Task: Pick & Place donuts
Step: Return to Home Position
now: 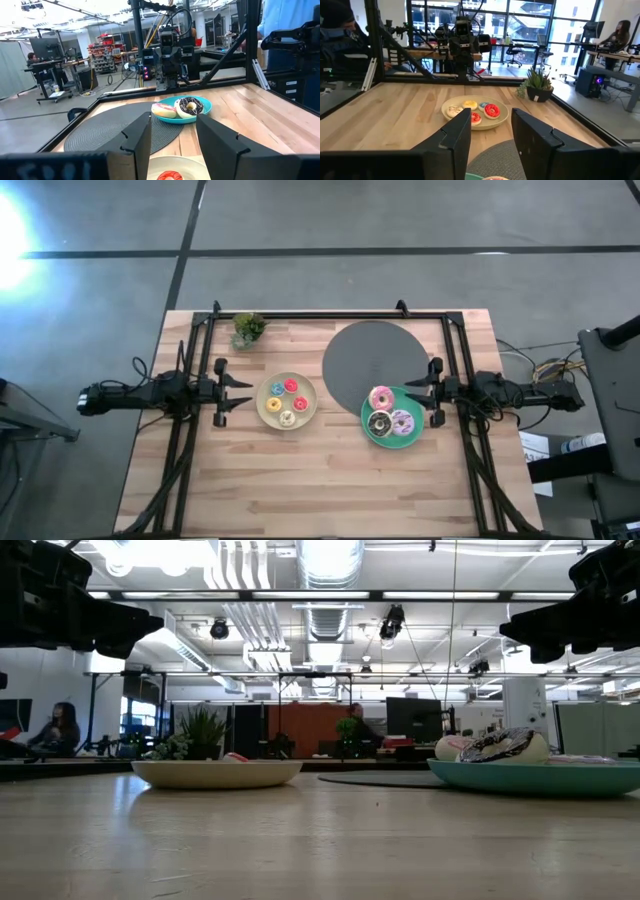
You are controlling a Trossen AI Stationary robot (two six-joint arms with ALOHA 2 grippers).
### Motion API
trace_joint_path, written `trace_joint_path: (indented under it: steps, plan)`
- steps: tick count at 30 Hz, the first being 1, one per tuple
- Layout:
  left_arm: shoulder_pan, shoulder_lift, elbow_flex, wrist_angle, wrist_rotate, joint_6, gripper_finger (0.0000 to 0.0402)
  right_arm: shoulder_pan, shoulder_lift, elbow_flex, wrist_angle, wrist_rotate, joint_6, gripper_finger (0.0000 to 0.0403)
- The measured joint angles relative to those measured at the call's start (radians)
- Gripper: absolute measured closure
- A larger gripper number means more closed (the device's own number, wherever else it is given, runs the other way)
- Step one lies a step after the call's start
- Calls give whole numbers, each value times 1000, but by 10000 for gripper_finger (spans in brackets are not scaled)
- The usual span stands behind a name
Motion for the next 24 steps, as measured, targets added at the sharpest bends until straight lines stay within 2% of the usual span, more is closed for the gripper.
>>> trace_joint_path:
  steps: [13,24]
  plan:
    - [0,0,0,0,0,0,271,0,0,0,0,0,-1,280]
    - [0,0,0,0,0,0,271,0,0,0,0,0,-1,268]
